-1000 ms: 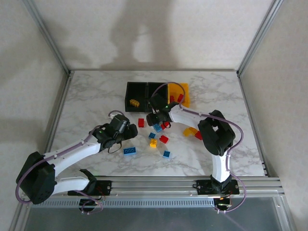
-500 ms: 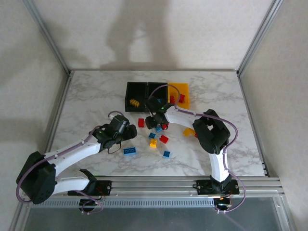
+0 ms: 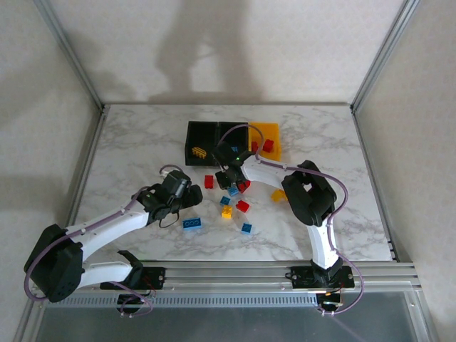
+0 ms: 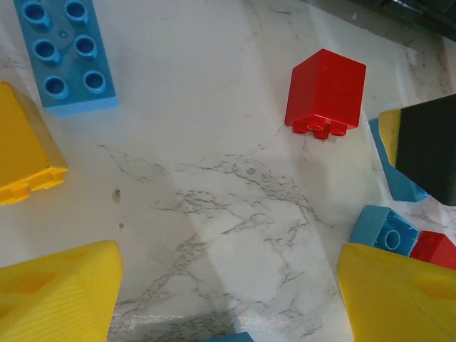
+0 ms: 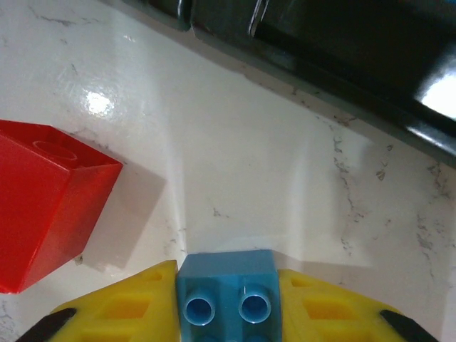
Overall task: Sort the legos into containers by color
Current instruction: Pick up the lego from the center of the table, then place the lego in the container.
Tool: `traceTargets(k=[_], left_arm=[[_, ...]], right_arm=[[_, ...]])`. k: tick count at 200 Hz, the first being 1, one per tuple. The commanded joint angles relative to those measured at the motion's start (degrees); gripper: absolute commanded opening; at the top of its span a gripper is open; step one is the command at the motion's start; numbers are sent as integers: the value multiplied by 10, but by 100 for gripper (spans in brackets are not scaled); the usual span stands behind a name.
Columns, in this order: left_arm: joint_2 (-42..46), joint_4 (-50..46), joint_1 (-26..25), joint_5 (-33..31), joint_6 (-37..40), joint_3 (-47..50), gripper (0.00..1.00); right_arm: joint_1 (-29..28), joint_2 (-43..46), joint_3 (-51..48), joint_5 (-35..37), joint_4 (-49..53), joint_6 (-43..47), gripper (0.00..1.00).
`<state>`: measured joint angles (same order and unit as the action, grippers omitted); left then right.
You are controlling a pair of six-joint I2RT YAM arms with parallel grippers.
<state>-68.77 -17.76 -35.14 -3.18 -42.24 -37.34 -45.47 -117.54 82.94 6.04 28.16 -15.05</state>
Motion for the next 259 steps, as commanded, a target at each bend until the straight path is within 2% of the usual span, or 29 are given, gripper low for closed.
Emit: traceTargets(k=[1, 51, 92, 124, 186, 259], left_arm=[[5, 3, 5, 4, 1, 3, 79], [3, 14, 5, 12, 9, -12, 79], [-14, 16, 5, 16, 22, -47, 79], [-28, 18, 5, 25, 24, -57, 78], [-23, 18, 5, 25, 22, -51, 78], [-42, 23, 5, 26, 25, -54, 78]], right_arm=[[-6, -2, 20, 11, 18, 6, 31], [-3, 56, 48, 16, 22, -3, 31], [30, 53, 118, 33, 37, -26, 31], [74, 19, 183, 17, 27, -60, 31], [118, -82, 315, 15, 40, -116, 31], [126, -140, 348, -20, 27, -175, 33]])
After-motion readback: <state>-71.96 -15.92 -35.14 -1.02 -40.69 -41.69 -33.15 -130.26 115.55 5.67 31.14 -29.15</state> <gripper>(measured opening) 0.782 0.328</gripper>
